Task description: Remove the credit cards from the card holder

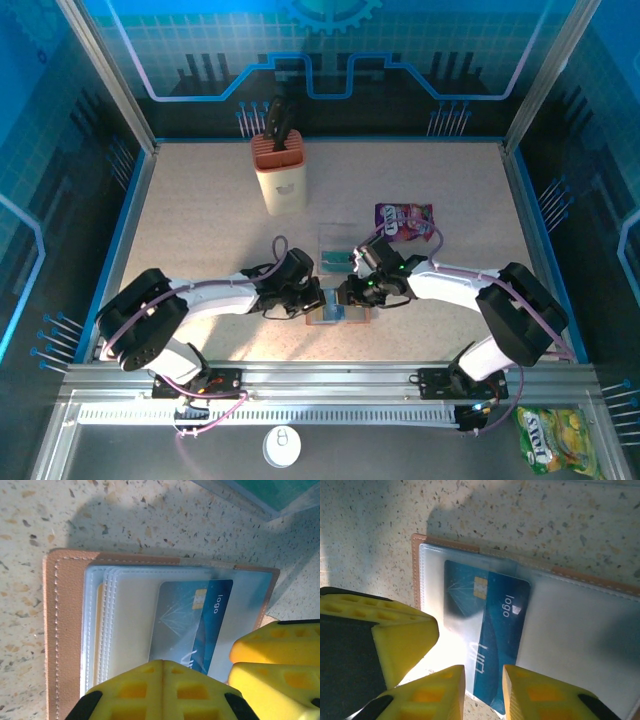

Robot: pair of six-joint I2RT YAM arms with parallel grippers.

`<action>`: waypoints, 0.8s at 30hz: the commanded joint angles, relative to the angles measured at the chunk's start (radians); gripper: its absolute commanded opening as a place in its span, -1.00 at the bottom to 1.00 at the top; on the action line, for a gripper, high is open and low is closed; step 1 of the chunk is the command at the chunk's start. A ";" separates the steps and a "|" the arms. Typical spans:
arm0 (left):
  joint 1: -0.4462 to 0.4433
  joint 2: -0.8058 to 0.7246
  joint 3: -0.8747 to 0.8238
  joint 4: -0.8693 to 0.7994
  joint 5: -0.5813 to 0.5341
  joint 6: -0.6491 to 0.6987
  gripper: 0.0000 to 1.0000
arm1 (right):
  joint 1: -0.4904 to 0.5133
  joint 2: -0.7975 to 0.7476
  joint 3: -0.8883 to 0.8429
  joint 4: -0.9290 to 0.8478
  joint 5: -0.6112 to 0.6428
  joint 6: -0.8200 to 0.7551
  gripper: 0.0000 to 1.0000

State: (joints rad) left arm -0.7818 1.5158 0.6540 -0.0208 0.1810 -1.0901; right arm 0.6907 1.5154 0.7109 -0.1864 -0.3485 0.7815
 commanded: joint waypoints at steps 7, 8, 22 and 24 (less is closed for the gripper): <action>-0.007 0.023 0.013 -0.050 -0.007 0.033 -1.00 | -0.016 0.002 -0.010 -0.008 -0.016 -0.002 -0.46; -0.007 0.028 0.013 -0.051 -0.005 0.035 -1.00 | -0.016 0.005 -0.010 -0.005 -0.018 -0.001 -0.45; -0.007 0.054 0.000 -0.074 -0.014 0.019 -1.00 | -0.016 0.037 -0.016 0.021 -0.032 0.000 -0.45; -0.007 0.050 -0.002 -0.073 -0.014 0.019 -1.00 | -0.016 0.044 -0.016 0.027 -0.037 0.002 -0.45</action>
State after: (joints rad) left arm -0.7818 1.5375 0.6586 -0.0353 0.1802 -1.0740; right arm 0.6857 1.5417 0.7055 -0.1703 -0.3622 0.7818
